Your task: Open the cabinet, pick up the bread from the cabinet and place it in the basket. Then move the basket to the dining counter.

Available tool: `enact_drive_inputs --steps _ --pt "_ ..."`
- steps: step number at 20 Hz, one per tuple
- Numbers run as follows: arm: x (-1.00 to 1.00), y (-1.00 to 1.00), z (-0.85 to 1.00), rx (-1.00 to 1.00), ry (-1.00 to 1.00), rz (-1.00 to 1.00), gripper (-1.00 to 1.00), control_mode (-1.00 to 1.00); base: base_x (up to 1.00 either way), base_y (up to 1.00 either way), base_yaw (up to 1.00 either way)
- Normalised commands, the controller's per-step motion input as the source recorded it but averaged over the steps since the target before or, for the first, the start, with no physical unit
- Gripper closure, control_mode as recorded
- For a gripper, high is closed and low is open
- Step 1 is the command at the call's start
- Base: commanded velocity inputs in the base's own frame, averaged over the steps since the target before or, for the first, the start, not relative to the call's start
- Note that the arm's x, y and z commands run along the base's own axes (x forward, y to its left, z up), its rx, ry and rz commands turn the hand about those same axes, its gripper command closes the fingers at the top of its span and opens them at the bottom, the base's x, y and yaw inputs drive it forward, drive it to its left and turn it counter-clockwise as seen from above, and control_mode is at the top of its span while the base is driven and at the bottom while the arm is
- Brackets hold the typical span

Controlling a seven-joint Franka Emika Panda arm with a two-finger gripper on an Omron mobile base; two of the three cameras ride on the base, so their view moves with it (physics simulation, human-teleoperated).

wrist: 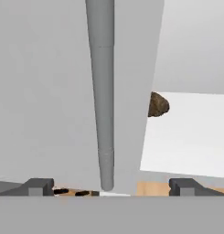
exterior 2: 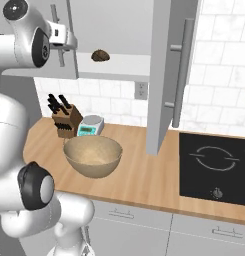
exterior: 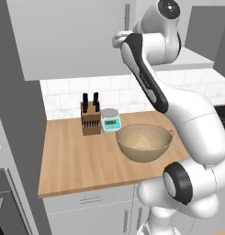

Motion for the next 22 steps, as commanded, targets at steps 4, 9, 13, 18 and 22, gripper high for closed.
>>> enact_drive_inputs --steps 4,9,13,18,22 --pt "0.19 0.35 -0.01 -0.03 -0.05 -0.03 -1.00 -1.00 0.00 0.00 0.00" --pt "0.35 0.02 -0.12 -0.06 0.00 -0.06 -1.00 -1.00 0.00 0.00 0.00" --pt "0.37 -0.14 -0.15 -0.06 0.00 -0.09 -1.00 -1.00 0.00 0.00 0.00" --pt "0.30 -0.10 -0.08 -0.04 -0.01 -0.05 -1.00 -1.00 0.00 0.00 0.00" --pt "0.19 -0.05 0.00 0.00 0.00 0.00 -1.00 -1.00 0.00 0.00 0.00"
